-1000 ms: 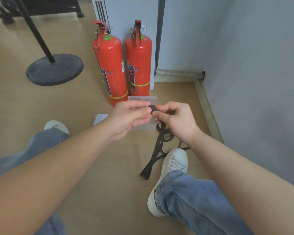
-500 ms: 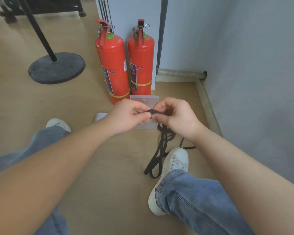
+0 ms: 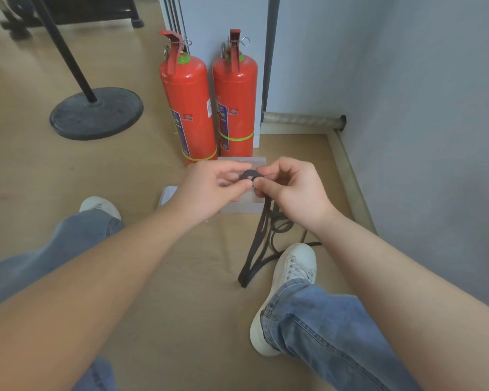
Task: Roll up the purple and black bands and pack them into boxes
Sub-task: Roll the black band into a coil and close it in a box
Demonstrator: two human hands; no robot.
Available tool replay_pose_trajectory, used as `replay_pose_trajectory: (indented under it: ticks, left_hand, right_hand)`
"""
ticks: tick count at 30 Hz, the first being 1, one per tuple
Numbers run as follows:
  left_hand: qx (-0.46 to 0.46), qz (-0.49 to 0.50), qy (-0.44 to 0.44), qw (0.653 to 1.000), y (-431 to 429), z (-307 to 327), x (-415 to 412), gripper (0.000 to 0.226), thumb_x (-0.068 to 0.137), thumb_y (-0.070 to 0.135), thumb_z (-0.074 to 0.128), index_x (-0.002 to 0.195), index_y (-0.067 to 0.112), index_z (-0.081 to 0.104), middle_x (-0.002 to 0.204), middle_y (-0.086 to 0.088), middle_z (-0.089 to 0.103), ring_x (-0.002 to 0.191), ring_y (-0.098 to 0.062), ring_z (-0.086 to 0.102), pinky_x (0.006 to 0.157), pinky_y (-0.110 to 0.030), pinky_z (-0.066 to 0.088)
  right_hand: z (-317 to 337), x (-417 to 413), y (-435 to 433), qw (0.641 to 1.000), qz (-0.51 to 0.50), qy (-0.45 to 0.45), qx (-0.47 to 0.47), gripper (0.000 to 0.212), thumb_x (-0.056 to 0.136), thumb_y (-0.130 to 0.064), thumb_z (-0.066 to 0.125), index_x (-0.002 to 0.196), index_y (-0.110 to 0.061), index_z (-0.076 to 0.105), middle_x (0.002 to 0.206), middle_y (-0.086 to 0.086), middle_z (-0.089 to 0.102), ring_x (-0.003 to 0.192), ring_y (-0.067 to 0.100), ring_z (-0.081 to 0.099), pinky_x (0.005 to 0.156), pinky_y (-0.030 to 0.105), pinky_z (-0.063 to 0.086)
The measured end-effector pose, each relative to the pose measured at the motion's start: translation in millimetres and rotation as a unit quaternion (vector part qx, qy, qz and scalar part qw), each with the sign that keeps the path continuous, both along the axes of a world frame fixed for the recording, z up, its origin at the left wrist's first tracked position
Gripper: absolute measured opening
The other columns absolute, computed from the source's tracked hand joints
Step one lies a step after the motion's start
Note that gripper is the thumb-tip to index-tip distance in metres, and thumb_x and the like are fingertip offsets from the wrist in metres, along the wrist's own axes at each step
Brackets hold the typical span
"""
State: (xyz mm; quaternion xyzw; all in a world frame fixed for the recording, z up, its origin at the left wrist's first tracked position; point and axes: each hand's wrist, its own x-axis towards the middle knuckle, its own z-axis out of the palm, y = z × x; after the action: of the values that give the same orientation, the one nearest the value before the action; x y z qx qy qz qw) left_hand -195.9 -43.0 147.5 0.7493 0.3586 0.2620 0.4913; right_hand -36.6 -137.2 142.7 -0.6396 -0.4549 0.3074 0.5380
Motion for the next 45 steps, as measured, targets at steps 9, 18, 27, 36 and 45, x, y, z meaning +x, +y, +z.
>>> replay_pose_trajectory:
  ticks: [9, 18, 27, 36, 45]
  left_hand:
    - [-0.001, -0.015, 0.021, 1.000, 0, 7, -1, 0.034, 0.080, 0.010, 0.082, 0.113, 0.016, 0.074, 0.098, 0.000, 0.077, 0.078, -0.001, 0.073, 0.069, -0.013, 0.056]
    - [-0.171, 0.018, -0.089, 0.981, -6, 4, 1, 0.029, 0.085, -0.001, 0.075, 0.108, 0.016, 0.073, 0.094, 0.000, 0.077, 0.088, -0.012, 0.075, 0.076, -0.020, 0.058]
    - [-0.272, 0.076, -0.187, 0.941, -15, -1, 10, 0.025, 0.089, -0.006, 0.068, 0.109, 0.009, 0.069, 0.106, -0.010, 0.073, 0.095, -0.017, 0.074, 0.078, -0.020, 0.059]
    - [-0.333, 0.142, -0.254, 0.897, -24, -1, 19, 0.023, 0.086, -0.007, 0.070, 0.106, 0.005, 0.069, 0.108, -0.013, 0.073, 0.095, -0.019, 0.075, 0.078, -0.020, 0.059]
    - [-0.205, 0.011, -0.075, 0.976, -6, 6, 5, 0.031, 0.090, 0.008, 0.072, 0.120, 0.013, 0.068, 0.114, -0.007, 0.073, 0.097, -0.015, 0.075, 0.074, -0.027, 0.061]
  right_hand:
    - [0, 0, 0, 0.999, 0.009, 0.040, -0.011, 0.013, 0.088, -0.001, 0.076, 0.084, -0.011, 0.069, 0.069, 0.008, 0.068, 0.059, 0.014, 0.063, 0.064, 0.024, 0.053]
    - [5, 10, -2, 0.999, 0.023, -0.018, -0.017, 0.015, 0.087, -0.007, 0.079, 0.085, -0.022, 0.076, 0.075, 0.002, 0.072, 0.068, 0.017, 0.063, 0.072, 0.035, 0.057]
    - [0, 6, -1, 0.999, 0.022, 0.036, -0.012, 0.020, 0.090, -0.007, 0.075, 0.097, -0.026, 0.076, 0.078, -0.010, 0.074, 0.069, 0.002, 0.065, 0.071, 0.019, 0.051]
    - [-5, -6, -1, 0.998, -0.016, 0.049, 0.036, 0.021, 0.086, -0.011, 0.081, 0.090, -0.031, 0.076, 0.085, 0.009, 0.074, 0.075, 0.006, 0.064, 0.079, 0.024, 0.053]
    - [3, 5, -1, 0.997, 0.016, -0.070, -0.016, 0.024, 0.089, -0.011, 0.078, 0.085, -0.034, 0.071, 0.086, -0.002, 0.076, 0.073, 0.001, 0.065, 0.076, 0.019, 0.050]
